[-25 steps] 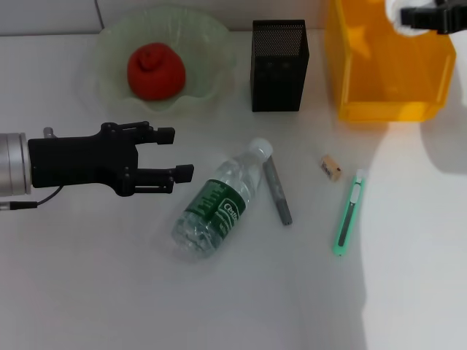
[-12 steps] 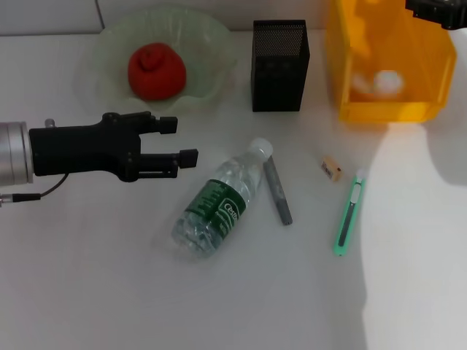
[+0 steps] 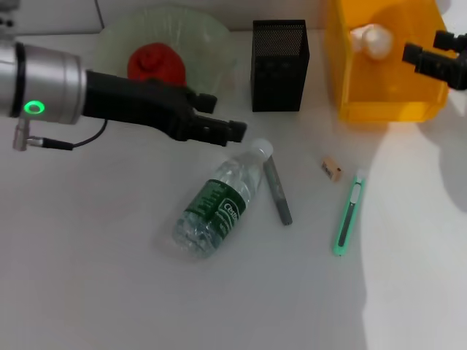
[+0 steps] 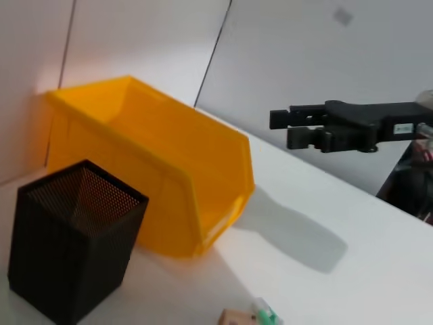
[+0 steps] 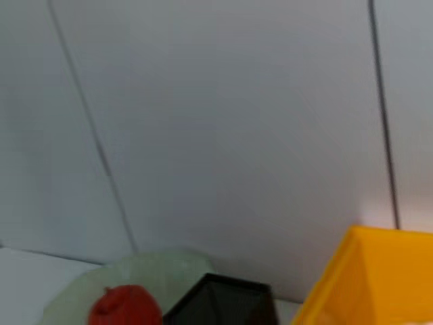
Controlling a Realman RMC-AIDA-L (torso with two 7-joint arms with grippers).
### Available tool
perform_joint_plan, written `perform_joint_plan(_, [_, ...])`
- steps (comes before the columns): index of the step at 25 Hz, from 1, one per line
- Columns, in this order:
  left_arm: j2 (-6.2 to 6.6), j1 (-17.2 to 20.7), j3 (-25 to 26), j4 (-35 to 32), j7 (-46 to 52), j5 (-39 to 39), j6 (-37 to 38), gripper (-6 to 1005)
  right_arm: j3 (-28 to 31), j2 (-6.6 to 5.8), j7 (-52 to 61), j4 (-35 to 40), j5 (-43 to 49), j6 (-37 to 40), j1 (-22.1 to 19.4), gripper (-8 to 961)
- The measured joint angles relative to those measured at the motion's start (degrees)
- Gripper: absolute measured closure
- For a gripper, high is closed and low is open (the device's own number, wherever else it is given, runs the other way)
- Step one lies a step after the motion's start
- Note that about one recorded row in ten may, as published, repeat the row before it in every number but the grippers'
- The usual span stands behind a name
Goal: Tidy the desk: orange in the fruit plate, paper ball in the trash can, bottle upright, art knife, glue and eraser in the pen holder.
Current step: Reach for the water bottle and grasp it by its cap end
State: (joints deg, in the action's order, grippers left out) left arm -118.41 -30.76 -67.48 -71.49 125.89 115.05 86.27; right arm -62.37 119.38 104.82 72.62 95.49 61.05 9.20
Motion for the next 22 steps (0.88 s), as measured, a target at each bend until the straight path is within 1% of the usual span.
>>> perform_joint_plan(1, [0.00, -0.4, -1.3, -1.3, 2.6, 1.1, -0.5, 226, 0.3, 0.01, -3.2, -1.7, -2.8, 2.8, -1.1, 265])
perform_joint_plan(2, [-0.07, -1.6, -4.6, -3.9, 8.0, 3.8, -1.4, 226, 0.9, 0.01, -7.0, -3.9, -5.6, 6.2, -2.0, 265])
perform_joint_plan(3, [-0.14, -2.7, -6.5, -5.2, 11.7, 5.8, -2.2, 227, 1.3, 0.03, -10.8, -6.3, -8.1, 9.8, -2.7, 265])
perform_joint_plan(4, [-0.25, -4.2, -9.1, -6.1, 15.7, 8.1, -3.4, 227, 1.9, 0.02, -14.8, -9.3, -10.3, 13.5, -3.1, 265])
perform_joint_plan(5, [-0.27, -5.0, -10.4, -6.1, 17.4, 8.9, -4.2, 228, 2.8, -0.04, -17.9, -12.7, -11.7, 16.7, -3.2, 265])
perform_joint_plan(7, [-0.40, -7.4, -13.8, -5.2, 21.6, 11.2, -6.8, 229, 5.8, -0.13, -25.1, -20.6, -13.3, 24.2, -3.0, 265])
perform_joint_plan(8, [-0.54, -8.8, -15.6, -4.1, 23.5, 13.0, -8.6, 230, 9.3, -0.27, -31.4, -28.8, -13.4, 30.2, -1.9, 265])
perform_joint_plan(9, [-0.59, -9.6, -16.6, -3.0, 24.8, 14.8, -10.1, 230, 9.3, -0.27, -31.4, -28.8, -13.4, 30.2, -1.9, 265])
perform_joint_plan(11, [-0.69, -11.4, -19.1, -0.2, 27.8, 18.6, -13.4, 231, 11.9, -0.66, -37.3, -36.9, -13.3, 34.7, -1.1, 265])
perform_joint_plan(13, [-0.74, -12.7, -21.1, 2.8, 30.0, 20.8, -16.2, 232, 12.8, -0.97, -40.4, -41.7, -13.3, 36.2, -1.0, 265])
perform_joint_plan(14, [-0.74, -12.7, -21.1, 2.8, 30.0, 20.8, -16.2, 233, 12.9, -1.05, -41.3, -43.0, -13.3, 36.4, -1.0, 265])
perform_joint_plan(15, [-0.75, -13.2, -22.1, 4.4, 30.6, 21.3, -17.5, 233, 13.0, -1.05, -41.7, -43.7, -13.3, 36.3, -1.1, 265])
perform_joint_plan(17, [-0.75, -13.2, -22.1, 4.4, 30.6, 21.3, -17.5, 234, 13.0, -1.00, -42.1, -45.0, -13.3, 36.1, -1.3, 265])
perform_joint_plan(18, [-0.76, -13.4, -23.4, 6.2, 30.7, 21.3, -19.4, 235, 13.1, -0.99, -42.4, -46.4, -13.3, 36.1, -1.4, 265])
perform_joint_plan(20, [-0.76, -13.4, -23.4, 6.2, 30.7, 21.3, -19.4, 236, 13.2, -0.99, -42.4, -47.0, -13.3, 36.1, -1.4, 265])
perform_joint_plan(21, [-0.77, -13.6, -26.8, 9.6, 31.1, 21.2, -24.5, 236, 13.2, -1.00, -42.4, -47.4, -13.3, 36.1, -1.4, 266])
perform_joint_plan(22, [-0.77, -13.6, -26.8, 9.6, 31.1, 21.2, -24.5, 237, 13.2, -0.99, -42.5, -47.8, -13.3, 36.1, -1.4, 266])
